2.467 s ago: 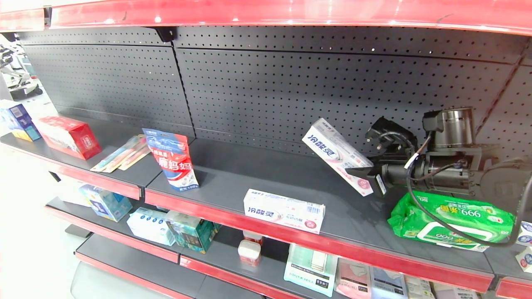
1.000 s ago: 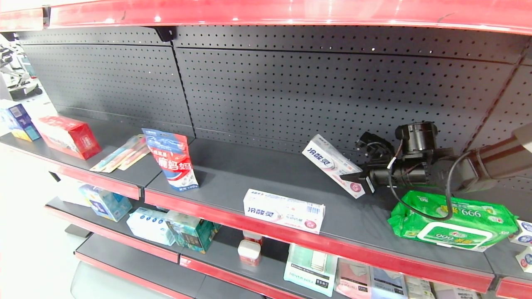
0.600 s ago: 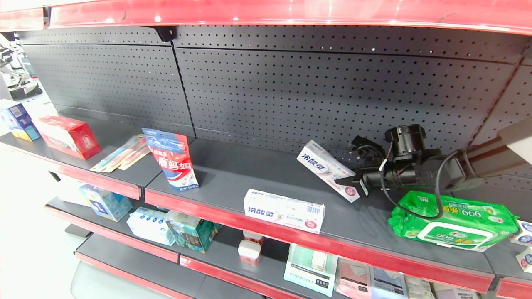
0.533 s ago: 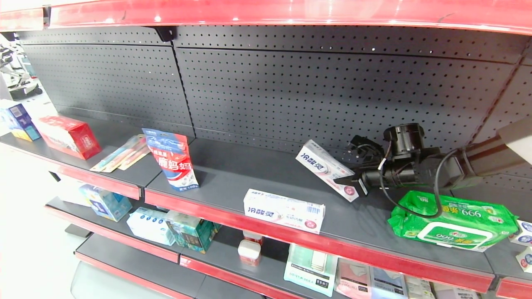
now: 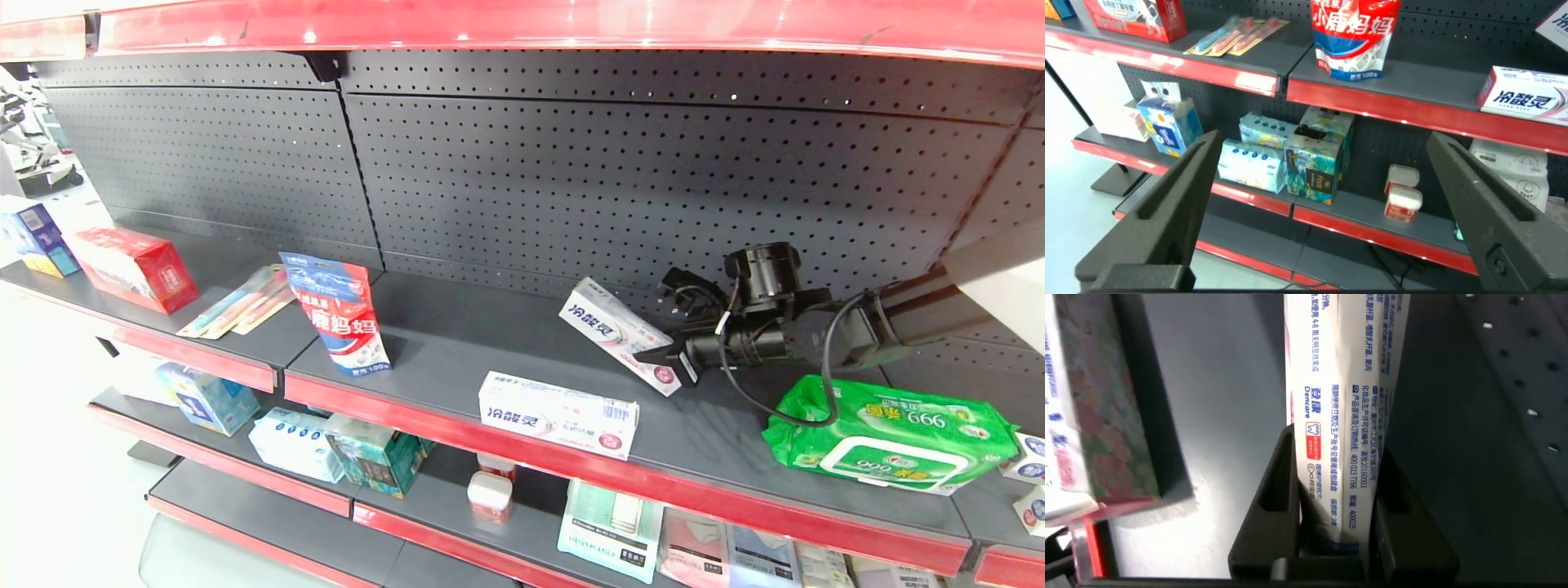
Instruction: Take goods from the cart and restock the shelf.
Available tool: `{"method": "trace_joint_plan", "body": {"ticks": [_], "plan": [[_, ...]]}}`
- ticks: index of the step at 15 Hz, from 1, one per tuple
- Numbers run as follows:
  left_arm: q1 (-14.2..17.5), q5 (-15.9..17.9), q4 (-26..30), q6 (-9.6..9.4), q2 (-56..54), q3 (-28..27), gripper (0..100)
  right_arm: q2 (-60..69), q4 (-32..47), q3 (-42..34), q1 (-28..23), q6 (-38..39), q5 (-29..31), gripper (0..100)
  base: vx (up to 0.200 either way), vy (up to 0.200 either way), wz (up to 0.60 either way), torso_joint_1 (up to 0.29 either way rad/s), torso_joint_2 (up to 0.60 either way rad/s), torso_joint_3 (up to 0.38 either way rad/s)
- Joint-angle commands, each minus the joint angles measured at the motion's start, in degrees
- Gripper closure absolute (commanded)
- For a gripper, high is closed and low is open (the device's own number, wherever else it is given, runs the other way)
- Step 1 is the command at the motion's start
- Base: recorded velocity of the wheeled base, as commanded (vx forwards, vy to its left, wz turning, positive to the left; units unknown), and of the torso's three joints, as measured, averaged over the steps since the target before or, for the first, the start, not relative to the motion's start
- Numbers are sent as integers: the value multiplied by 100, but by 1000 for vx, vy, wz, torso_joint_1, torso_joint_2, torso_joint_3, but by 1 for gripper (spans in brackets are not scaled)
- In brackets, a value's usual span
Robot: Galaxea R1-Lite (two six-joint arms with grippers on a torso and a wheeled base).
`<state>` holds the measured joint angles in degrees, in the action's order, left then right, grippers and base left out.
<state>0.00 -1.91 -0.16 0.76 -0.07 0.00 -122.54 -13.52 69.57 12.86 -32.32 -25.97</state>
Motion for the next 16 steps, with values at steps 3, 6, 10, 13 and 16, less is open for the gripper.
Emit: {"method": "trace_joint_plan", "body": {"ticks": [3, 6, 10, 13, 16], "plan": [[0, -2, -2, 4, 7, 0, 0, -59, -2, 4, 32, -55, 101, 100, 0, 0, 0, 0, 0, 0], [0, -2, -2, 4, 7, 0, 0, -59, 7, 30, 23, -407, 303, 100, 0, 0, 0, 0, 0, 0], [0, -2, -2, 4, 7, 0, 0, -51, 7, 30, 94, -433, 320, 100, 0, 0, 0, 0, 0, 0], [0, -2, -2, 4, 7, 0, 0, -51, 16, -31, 129, -592, 320, 100, 0, 0, 0, 0, 0, 0], [0, -2, -2, 4, 7, 0, 0, -33, 113, -110, 208, -697, 320, 100, 0, 0, 0, 0, 0, 0]]}}
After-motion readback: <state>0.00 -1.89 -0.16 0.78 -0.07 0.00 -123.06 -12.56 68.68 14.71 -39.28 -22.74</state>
